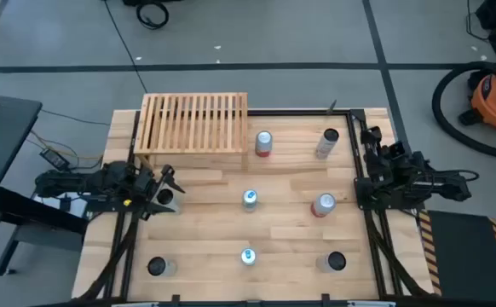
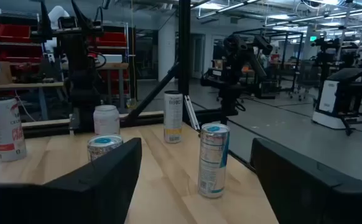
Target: Place canned beverage on shelf
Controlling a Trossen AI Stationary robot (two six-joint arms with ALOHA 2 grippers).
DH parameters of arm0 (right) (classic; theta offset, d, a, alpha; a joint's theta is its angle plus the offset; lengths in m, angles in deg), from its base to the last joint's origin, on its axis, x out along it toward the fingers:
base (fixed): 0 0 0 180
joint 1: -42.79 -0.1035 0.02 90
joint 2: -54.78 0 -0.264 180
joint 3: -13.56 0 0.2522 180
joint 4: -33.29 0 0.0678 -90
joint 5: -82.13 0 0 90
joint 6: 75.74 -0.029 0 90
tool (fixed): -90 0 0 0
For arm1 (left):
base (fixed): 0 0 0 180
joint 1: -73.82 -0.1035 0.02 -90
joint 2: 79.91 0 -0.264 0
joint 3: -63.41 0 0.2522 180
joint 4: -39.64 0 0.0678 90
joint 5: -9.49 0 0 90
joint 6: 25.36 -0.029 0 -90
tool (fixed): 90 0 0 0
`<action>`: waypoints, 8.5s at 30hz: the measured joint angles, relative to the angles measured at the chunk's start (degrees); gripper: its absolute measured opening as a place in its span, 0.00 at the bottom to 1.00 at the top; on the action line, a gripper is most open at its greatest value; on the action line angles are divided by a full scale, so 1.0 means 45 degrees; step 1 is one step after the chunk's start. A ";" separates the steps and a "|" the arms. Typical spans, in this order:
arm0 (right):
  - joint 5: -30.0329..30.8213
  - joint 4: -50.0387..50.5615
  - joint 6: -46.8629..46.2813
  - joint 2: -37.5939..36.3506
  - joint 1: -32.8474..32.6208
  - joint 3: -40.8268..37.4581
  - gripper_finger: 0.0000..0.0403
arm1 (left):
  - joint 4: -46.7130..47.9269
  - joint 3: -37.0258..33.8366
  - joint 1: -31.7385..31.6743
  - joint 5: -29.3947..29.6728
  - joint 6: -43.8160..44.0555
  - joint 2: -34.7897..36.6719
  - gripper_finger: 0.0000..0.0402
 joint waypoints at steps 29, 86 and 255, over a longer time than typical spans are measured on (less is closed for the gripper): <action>-0.0001 -0.0004 -0.0004 -0.0004 -0.0004 -0.0004 0.79 | 0.0000 0.0000 0.0003 0.0000 -0.0002 0.0000 0.78; -0.0004 0.0000 -0.0004 0.0000 0.0000 -0.0004 0.79 | 0.0000 0.0000 0.0005 0.0002 0.0000 0.0002 0.78; 1.0928 1.8048 -0.7233 0.9568 0.1248 0.5339 0.79 | 0.9005 0.8422 -0.0666 0.3543 -0.0029 -0.5185 0.78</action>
